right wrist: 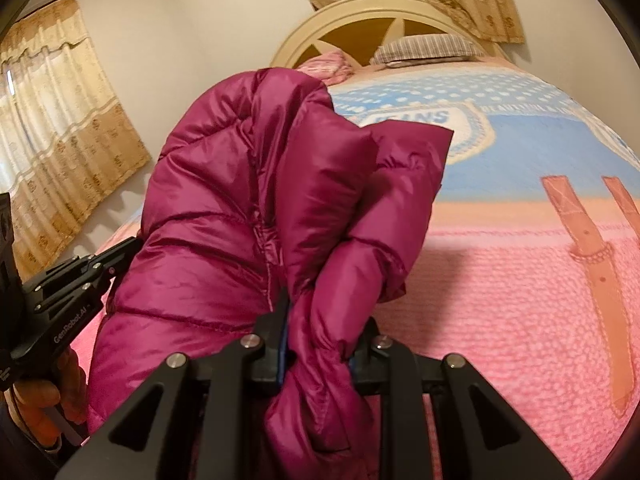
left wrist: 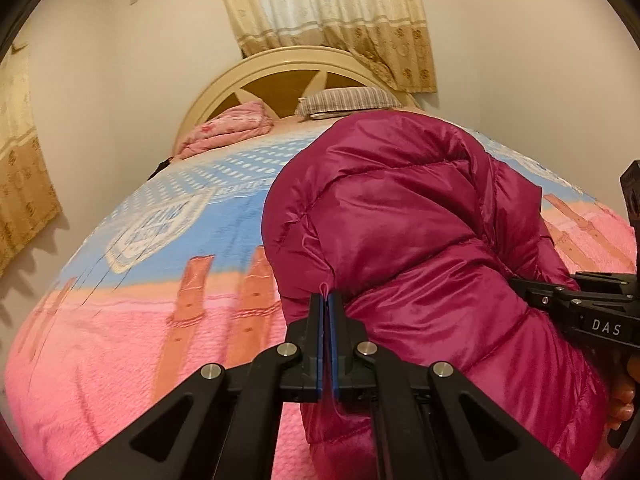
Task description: Fold large clothes
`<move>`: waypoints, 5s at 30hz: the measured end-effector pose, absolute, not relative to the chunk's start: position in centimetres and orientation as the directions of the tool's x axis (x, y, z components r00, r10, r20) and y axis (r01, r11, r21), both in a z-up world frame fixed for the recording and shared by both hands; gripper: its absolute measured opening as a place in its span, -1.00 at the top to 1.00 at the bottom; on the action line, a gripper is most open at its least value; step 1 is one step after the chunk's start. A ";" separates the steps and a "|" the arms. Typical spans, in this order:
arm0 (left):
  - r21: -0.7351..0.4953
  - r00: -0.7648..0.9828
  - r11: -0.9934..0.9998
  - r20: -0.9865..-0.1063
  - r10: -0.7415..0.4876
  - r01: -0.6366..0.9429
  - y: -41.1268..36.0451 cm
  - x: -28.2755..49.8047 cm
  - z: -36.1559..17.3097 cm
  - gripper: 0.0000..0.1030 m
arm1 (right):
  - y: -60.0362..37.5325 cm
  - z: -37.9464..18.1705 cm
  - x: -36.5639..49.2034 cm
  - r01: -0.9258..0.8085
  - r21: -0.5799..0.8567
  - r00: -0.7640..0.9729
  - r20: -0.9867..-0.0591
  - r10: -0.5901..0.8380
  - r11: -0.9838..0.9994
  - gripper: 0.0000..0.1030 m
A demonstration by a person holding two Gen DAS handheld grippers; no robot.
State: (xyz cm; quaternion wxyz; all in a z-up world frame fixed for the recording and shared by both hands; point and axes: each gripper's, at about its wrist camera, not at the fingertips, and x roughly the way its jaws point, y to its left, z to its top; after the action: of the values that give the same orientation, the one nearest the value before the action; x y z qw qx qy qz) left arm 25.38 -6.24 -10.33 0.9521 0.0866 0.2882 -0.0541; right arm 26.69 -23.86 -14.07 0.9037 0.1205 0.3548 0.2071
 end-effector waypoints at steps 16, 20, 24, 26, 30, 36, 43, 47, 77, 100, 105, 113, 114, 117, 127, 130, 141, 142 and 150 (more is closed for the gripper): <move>0.107 0.847 0.994 -0.528 0.064 -0.009 2.8 23.3 -8.4 0.98 | -16.7 -12.1 28.1 -0.440 0.353 0.605 -0.563 0.563 0.826 0.54; 0.106 0.846 0.993 -0.524 0.093 -0.044 4.6 22.8 -8.2 0.98 | -15.1 -11.7 28.3 -0.475 0.342 0.589 -0.560 0.582 0.811 0.54; 0.104 0.847 0.992 -0.520 0.115 -0.071 6.2 22.4 -8.0 0.98 | -13.7 -11.5 28.6 -0.503 0.336 0.573 -0.559 0.599 0.796 0.54; 0.102 0.848 0.992 -0.516 0.122 -0.081 6.8 22.1 -7.9 1.00 | -13.0 -11.4 28.6 -0.516 0.333 0.564 -0.561 0.606 0.789 0.54; 0.130 0.858 0.987 -0.494 0.143 -0.090 6.8 21.5 -7.6 1.00 | -11.4 -11.4 28.7 -0.556 0.324 0.533 -0.569 0.627 0.766 0.57; 0.128 0.795 0.971 -0.558 0.237 -0.200 10.3 22.9 -10.8 1.00 | -10.3 -12.7 29.5 -0.530 0.304 0.526 -0.614 0.588 0.792 0.57; -0.084 0.747 0.980 -0.660 0.080 -0.179 13.5 23.4 -13.9 0.98 | -10.5 -13.4 29.7 -0.518 0.314 0.509 -0.634 0.582 0.796 0.57; -0.141 0.738 0.972 -0.674 0.044 -0.186 13.3 23.4 -14.7 0.56 | -10.1 -13.2 29.3 -0.520 0.308 0.508 -0.638 0.578 0.797 0.57; 0.029 0.759 0.983 -0.631 0.160 -0.183 9.5 19.4 -11.4 -0.78 | -13.4 -10.4 26.2 -0.412 0.205 0.648 -0.619 0.443 0.888 -0.37; 0.021 0.849 0.991 -0.514 0.126 -0.134 9.2 11.7 -5.7 -0.78 | -10.1 -6.3 18.6 -0.483 0.075 0.716 -0.539 0.443 0.873 -0.53; 0.026 0.859 0.991 -0.496 0.129 -0.134 9.2 11.4 -5.2 -0.78 | -9.9 -6.2 18.1 -0.485 0.069 0.721 -0.533 0.443 0.872 -0.54; 0.034 0.854 0.991 -0.503 0.131 -0.132 9.1 11.5 -5.5 -0.78 | -9.9 -6.2 17.7 -0.485 0.065 0.726 -0.526 0.443 0.872 -0.58; 0.038 0.854 0.990 -0.503 0.134 -0.132 9.1 11.5 -5.5 -0.78 | -9.9 -6.2 17.7 -0.485 0.065 0.727 -0.525 0.443 0.872 -0.58; 0.060 0.851 0.988 -0.503 0.151 -0.139 8.9 11.6 -5.6 -0.78 | -10.0 -6.2 17.7 -0.483 0.066 0.727 -0.525 0.442 0.873 -0.59; 0.076 0.851 0.987 -0.500 0.162 -0.144 8.6 11.7 -5.8 -0.78 | -10.5 -6.1 17.3 -0.482 0.067 0.730 -0.520 0.443 0.874 -0.59; 0.088 0.856 0.986 -0.491 0.165 -0.139 8.3 11.6 -5.7 -0.78 | -10.6 -6.0 17.2 -0.481 0.067 0.732 -0.517 0.443 0.874 -0.59; 0.073 0.858 0.986 -0.486 0.167 -0.150 8.3 11.6 -5.6 -0.78 | -10.6 -5.4 16.8 -0.487 0.055 0.742 -0.499 0.447 0.871 -0.59; 0.076 0.861 0.985 -0.480 0.171 -0.153 8.3 11.5 -5.5 -0.79 | -10.7 -5.4 16.8 -0.487 0.055 0.743 -0.498 0.447 0.872 -0.59; 0.081 0.875 0.982 -0.445 0.191 -0.173 8.2 11.0 -4.6 -0.90 | -11.0 -5.1 16.7 -0.489 0.062 0.746 -0.488 0.453 0.870 -0.59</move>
State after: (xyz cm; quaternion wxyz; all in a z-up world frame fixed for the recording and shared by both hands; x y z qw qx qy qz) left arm 10.98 8.20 -4.64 0.9680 0.0193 0.2317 0.0941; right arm 16.69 -11.04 -5.14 0.9336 -0.0352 0.2521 0.2523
